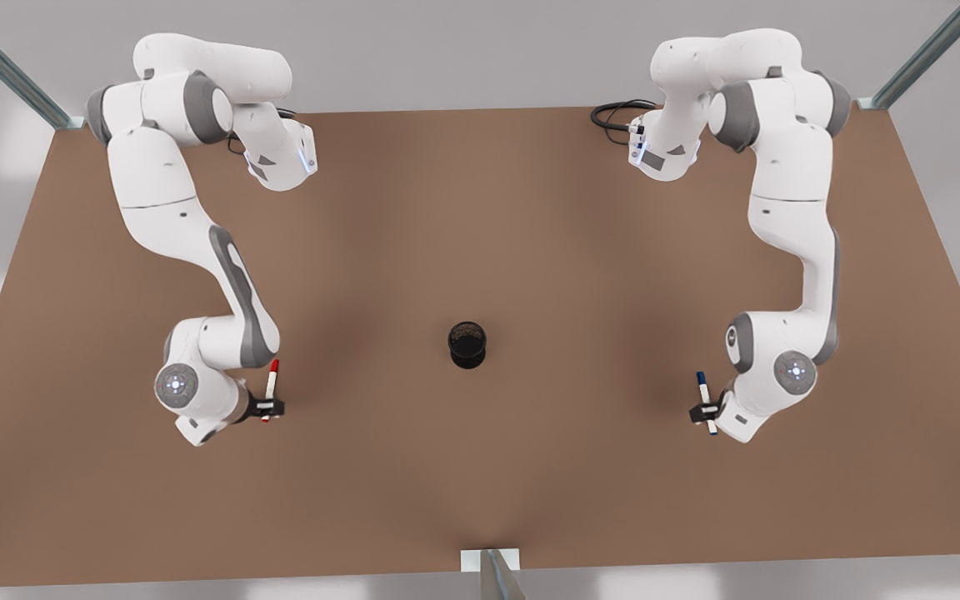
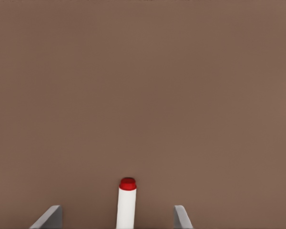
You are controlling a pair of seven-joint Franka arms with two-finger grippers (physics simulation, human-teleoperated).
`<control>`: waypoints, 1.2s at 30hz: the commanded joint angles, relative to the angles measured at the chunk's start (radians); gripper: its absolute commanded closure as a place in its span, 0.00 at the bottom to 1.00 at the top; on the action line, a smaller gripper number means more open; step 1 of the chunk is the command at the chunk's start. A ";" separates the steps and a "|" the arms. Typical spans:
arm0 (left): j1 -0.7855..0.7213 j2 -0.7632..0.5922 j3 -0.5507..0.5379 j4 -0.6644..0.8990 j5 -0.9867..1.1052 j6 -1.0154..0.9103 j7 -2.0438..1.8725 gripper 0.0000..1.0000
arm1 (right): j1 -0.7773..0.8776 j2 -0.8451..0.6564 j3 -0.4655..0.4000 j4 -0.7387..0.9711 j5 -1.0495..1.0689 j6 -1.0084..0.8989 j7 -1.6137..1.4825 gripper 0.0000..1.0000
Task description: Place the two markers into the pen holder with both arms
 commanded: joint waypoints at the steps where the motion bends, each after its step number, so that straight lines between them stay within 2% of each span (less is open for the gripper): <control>1: -0.001 0.013 0.000 0.009 0.004 0.041 -0.075 0.07 | -0.002 0.009 0.000 0.000 0.001 0.095 0.061 0.14; 2: -0.001 0.021 0.000 0.014 0.004 0.041 -0.075 0.15 | -0.003 0.011 0.000 -0.001 0.001 0.093 0.061 0.21; 4: 0.000 0.027 0.000 0.015 0.004 0.041 -0.075 0.38 | -0.003 0.011 0.000 -0.001 0.001 0.092 0.061 0.25; 5: 0.000 0.030 0.000 0.015 0.004 0.043 -0.075 0.42 | -0.003 0.011 0.000 0.002 0.001 0.092 0.061 0.25; 13: 0.002 0.044 0.000 0.017 0.004 0.044 -0.073 0.49 | 0.001 0.040 0.000 -0.005 0.001 0.090 0.059 0.33; 18: 0.003 0.051 0.000 0.017 0.004 0.044 -0.073 0.51 | 0.001 0.040 0.000 -0.015 0.001 0.081 0.059 0.43; 21: 0.003 0.051 0.000 0.017 0.003 0.044 -0.073 0.59 | 0.001 0.040 0.000 -0.015 0.001 0.081 0.056 0.54; 27: 0.003 0.057 0.000 0.017 0.004 0.050 -0.073 0.60 | 0.001 0.040 0.000 -0.015 0.001 0.081 0.047 0.67; 29: 0.003 0.053 0.000 0.017 0.004 0.049 -0.073 0.71 | 0.001 0.040 0.000 -0.015 0.001 0.081 0.047 0.68; 33: 0.000 0.037 0.002 0.017 0.003 0.043 -0.078 0.76 | 0.008 0.037 0.000 -0.014 0.001 0.078 0.047 0.71; 34: -0.001 0.030 0.000 0.017 0.003 0.035 -0.078 0.77 | 0.009 0.034 0.000 -0.011 0.000 0.080 0.047 0.71; 36: -0.046 -0.085 -0.001 0.017 0.001 -0.172 -0.076 0.79 | 0.006 0.000 0.015 -0.006 0.000 0.026 0.058 0.72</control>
